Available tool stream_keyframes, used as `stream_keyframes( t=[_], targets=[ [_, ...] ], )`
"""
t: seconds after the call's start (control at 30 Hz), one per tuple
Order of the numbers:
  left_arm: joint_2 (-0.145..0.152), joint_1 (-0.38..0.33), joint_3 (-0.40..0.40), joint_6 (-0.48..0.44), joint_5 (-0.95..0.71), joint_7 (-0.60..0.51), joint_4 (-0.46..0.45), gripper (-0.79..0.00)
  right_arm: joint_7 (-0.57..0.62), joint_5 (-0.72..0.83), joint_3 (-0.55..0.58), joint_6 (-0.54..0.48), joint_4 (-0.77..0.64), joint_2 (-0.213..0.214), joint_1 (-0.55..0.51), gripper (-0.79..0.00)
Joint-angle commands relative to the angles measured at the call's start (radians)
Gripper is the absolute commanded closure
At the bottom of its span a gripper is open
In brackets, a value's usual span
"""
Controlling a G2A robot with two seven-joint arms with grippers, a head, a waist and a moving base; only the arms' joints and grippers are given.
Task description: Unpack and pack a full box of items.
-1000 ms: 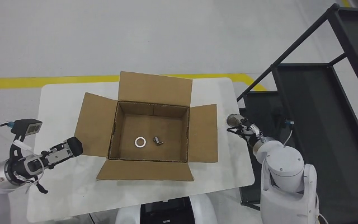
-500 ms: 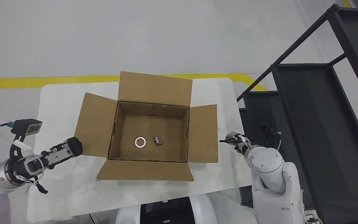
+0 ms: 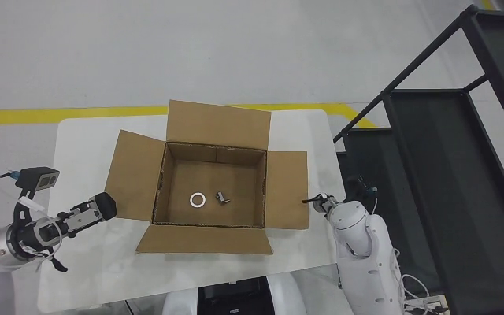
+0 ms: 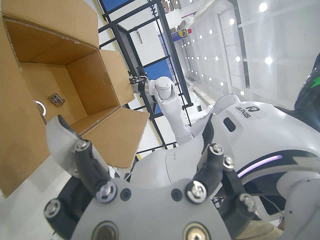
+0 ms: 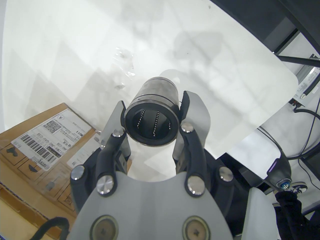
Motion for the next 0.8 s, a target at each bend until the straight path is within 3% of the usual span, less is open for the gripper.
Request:
stream_keyframes(
  t=[0.0,0.77],
  targets=[
    [0.000,0.000,0.000,0.000,0.000,0.000,0.000,-0.785,-0.018,0.014,-0.002,0.009,0.033,-0.001,0.014,0.000],
    [0.000,0.000,0.000,0.000,0.000,0.000,0.000,-0.785,-0.227,0.188,0.012,0.053,0.209,-0.007,0.078,0.000]
  ],
)
